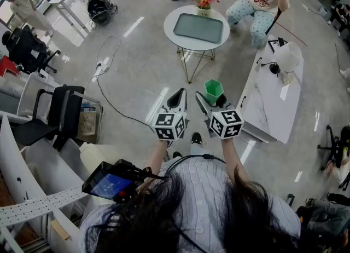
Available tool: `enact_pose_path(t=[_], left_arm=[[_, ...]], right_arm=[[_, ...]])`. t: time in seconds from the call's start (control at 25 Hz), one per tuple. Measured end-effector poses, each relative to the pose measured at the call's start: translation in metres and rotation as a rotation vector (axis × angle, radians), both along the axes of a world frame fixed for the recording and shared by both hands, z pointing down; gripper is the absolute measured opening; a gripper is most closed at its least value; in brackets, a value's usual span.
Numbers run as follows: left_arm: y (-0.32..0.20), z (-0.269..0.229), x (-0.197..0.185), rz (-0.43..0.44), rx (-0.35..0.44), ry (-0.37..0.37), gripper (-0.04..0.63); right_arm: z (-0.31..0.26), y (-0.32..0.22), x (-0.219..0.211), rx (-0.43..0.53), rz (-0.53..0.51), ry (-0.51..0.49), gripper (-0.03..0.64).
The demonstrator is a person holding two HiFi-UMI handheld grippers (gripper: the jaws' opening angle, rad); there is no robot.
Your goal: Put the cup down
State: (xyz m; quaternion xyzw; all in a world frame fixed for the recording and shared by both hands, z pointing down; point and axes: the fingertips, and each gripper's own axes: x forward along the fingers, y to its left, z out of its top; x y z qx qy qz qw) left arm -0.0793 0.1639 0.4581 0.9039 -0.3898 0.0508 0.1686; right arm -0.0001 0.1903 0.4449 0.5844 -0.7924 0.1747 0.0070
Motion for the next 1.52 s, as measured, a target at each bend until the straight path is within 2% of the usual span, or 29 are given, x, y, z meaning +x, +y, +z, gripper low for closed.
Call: enact_pose_path(t=[0.84, 1.32, 1.52], left_arm=[[-0.051, 0.014, 0.047, -0.056, -0.014, -0.035, 0.018], [-0.071, 0.015, 0.081, -0.07, 0.009, -0.033, 0.018], [-0.081, 0.012, 0.083, -0.107, 0.016, -0.03, 0.018]], right_arm=[[0.013, -0.059, 0.05, -0.007, -0.055, -0.002, 0.307], [0.018, -0.087, 0.079, 0.003, -0.09, 0.005, 0.307], [0.023, -0.093, 0.083, -0.015, -0.101, -0.003, 0.307]])
